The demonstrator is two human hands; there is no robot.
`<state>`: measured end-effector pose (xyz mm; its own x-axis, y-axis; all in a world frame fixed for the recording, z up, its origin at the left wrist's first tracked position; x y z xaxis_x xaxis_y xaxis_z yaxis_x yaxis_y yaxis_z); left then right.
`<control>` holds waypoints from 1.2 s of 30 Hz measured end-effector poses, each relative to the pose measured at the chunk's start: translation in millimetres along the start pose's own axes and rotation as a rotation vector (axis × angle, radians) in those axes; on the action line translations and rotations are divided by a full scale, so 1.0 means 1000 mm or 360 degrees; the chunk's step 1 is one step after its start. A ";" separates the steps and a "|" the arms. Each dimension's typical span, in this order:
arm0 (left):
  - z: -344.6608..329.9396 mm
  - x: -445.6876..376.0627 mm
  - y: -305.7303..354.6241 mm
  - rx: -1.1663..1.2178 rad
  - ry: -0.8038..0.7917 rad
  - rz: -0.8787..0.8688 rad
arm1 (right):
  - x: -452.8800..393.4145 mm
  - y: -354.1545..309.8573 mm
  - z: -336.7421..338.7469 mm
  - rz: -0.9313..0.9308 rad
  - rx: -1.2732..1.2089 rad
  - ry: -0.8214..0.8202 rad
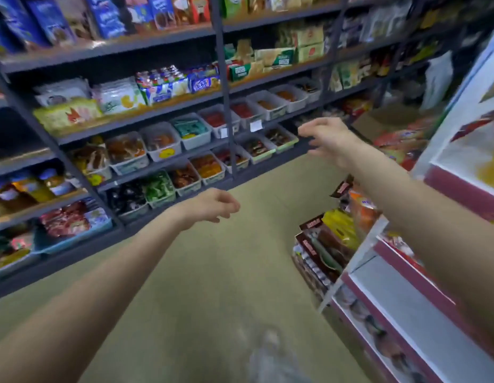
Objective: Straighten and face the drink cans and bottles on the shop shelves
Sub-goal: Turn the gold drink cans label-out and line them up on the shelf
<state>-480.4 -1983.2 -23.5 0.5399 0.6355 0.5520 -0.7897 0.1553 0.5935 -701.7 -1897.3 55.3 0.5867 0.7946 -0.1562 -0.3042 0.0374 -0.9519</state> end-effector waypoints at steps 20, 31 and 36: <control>0.258 -0.532 0.351 -0.0766 0.0378 -0.0632 | -0.605 0.078 0.080 0.0233 0.0358 0.0332; 0.259 -0.747 0.669 -0.0708 0.0589 -0.1126 | -0.826 0.136 0.308 0.0299 0.0724 0.0706; 0.249 -0.841 0.816 -0.0880 0.0819 -0.1190 | -0.948 0.159 0.424 0.0362 0.0818 0.0621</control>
<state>-1506.5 -2579.6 142.3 0.8567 0.4597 -0.2338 -0.4007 0.8787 0.2595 -1624.6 -2387.4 164.0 0.6643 0.5441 -0.5126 -0.7130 0.2552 -0.6531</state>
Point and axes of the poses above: each hand's wrist, its own x-axis away from the middle knuckle, its own z-axis out of the back of the hand, y = z × x, the point moved 5 cm from there along -x, towards the middle knuckle, and after that the axes turned 15 degrees about z, right-handed, at the moved point
